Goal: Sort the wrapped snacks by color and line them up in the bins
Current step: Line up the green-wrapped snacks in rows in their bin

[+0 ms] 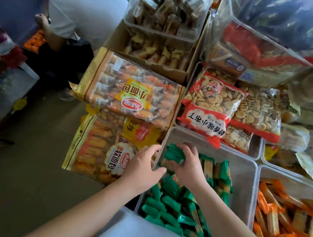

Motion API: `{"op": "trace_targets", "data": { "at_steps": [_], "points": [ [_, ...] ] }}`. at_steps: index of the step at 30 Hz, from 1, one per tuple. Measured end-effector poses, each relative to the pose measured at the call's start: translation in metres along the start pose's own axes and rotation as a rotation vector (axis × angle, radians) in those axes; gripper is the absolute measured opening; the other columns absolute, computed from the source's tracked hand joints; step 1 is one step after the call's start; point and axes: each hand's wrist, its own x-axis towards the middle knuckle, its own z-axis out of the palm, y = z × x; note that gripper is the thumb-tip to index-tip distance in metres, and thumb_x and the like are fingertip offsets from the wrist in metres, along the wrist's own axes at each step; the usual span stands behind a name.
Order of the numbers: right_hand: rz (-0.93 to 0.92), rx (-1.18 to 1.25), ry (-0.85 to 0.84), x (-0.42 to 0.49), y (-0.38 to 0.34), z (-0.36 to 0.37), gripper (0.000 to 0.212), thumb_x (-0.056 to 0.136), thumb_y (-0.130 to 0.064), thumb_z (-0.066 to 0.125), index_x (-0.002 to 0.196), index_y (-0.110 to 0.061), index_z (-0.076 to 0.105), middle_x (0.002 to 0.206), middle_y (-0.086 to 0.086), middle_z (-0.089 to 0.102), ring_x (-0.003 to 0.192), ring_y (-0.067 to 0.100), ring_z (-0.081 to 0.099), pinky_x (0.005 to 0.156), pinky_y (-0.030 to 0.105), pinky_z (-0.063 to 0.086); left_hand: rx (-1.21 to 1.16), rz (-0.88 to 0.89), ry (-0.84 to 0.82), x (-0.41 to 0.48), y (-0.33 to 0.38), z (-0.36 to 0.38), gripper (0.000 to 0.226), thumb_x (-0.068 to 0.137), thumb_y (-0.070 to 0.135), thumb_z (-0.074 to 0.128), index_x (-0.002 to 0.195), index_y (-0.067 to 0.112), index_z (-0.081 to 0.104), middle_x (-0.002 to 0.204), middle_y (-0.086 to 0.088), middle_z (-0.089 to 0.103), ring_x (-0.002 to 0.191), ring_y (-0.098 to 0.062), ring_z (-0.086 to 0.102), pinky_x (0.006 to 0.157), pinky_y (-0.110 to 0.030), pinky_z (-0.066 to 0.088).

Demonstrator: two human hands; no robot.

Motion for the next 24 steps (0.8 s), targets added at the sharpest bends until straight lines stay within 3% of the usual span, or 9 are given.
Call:
{"op": "trace_targets", "data": {
  "at_steps": [2,5,8,11,16,20,22,24],
  "points": [
    [-0.016,-0.096,0.067,0.001,0.005,0.001,0.067,0.091,-0.023,0.078,0.150,-0.029,0.046,0.148,0.003,0.040,0.124,0.025,0.053,0.099,0.041,0.056,0.006,0.003,-0.004,0.002,0.000,0.001,0.064,0.093,0.038,0.074,0.150,0.034,0.044,0.129,0.015,0.054,0.104,-0.004,0.058,0.089,-0.026,0.054],
    [0.117,-0.108,0.129,-0.001,0.002,0.003,0.077,0.091,-0.028,0.079,0.154,-0.029,0.035,0.145,0.006,0.049,0.101,0.021,0.060,0.084,0.041,0.060,0.013,0.004,0.004,0.002,0.001,0.002,0.059,0.095,0.036,0.072,0.147,0.033,0.046,0.130,0.014,0.054,0.107,-0.006,0.056,0.087,-0.023,0.049],
    [0.186,-0.070,0.042,0.001,0.002,0.007,0.088,0.088,-0.027,0.081,0.155,-0.025,0.024,0.141,0.005,0.056,0.108,0.025,0.063,0.075,0.033,0.059,-0.023,0.003,0.004,0.003,0.002,0.003,0.054,0.095,0.034,0.071,0.143,0.034,0.048,0.126,0.016,0.056,0.102,-0.004,0.058,0.081,-0.018,0.047],
    [0.205,-0.102,-0.003,0.007,0.000,0.011,0.088,0.087,-0.021,0.082,0.153,-0.026,0.024,0.139,0.007,0.058,0.118,0.028,0.063,0.087,0.040,0.060,-0.042,-0.015,-0.013,0.002,0.001,0.002,0.058,0.095,0.034,0.071,0.147,0.036,0.044,0.127,0.016,0.054,0.101,-0.003,0.060,0.083,-0.022,0.054],
    [0.155,0.042,0.055,0.013,-0.002,0.007,0.073,0.087,-0.022,0.082,0.144,-0.027,0.036,0.134,0.003,0.061,0.120,0.024,0.062,0.094,0.038,0.057,-0.054,-0.031,-0.030,0.003,-0.001,-0.002,0.062,0.095,0.034,0.071,0.151,0.035,0.044,0.133,0.015,0.055,0.103,-0.004,0.061,0.089,-0.028,0.057],
    [0.278,0.243,0.188,0.001,0.000,0.005,0.070,0.073,-0.035,0.094,0.122,-0.025,0.044,0.111,-0.013,0.063,0.099,0.015,0.065,0.080,0.034,0.059,-0.055,-0.020,-0.022,0.003,-0.001,-0.002,0.061,0.096,0.034,0.072,0.151,0.033,0.045,0.134,0.015,0.055,0.104,-0.004,0.060,0.089,-0.028,0.057],
    [0.339,0.241,0.218,0.002,0.001,0.003,0.065,0.070,-0.040,0.095,0.115,-0.020,0.051,0.099,-0.009,0.065,0.089,0.014,0.065,0.072,0.035,0.059,-0.060,-0.015,-0.020,0.003,0.000,-0.001,0.061,0.095,0.034,0.072,0.151,0.033,0.045,0.135,0.015,0.055,0.105,-0.004,0.060,0.091,-0.031,0.058],
    [0.365,0.247,0.215,0.004,0.002,0.000,0.057,0.076,-0.037,0.092,0.118,-0.016,0.060,0.098,-0.006,0.068,0.085,0.010,0.065,0.066,0.027,0.056,-0.071,-0.014,-0.019,0.003,0.000,0.001,0.062,0.095,0.033,0.072,0.150,0.034,0.045,0.136,0.015,0.055,0.105,-0.004,0.060,0.091,-0.031,0.058]
  ]
}}
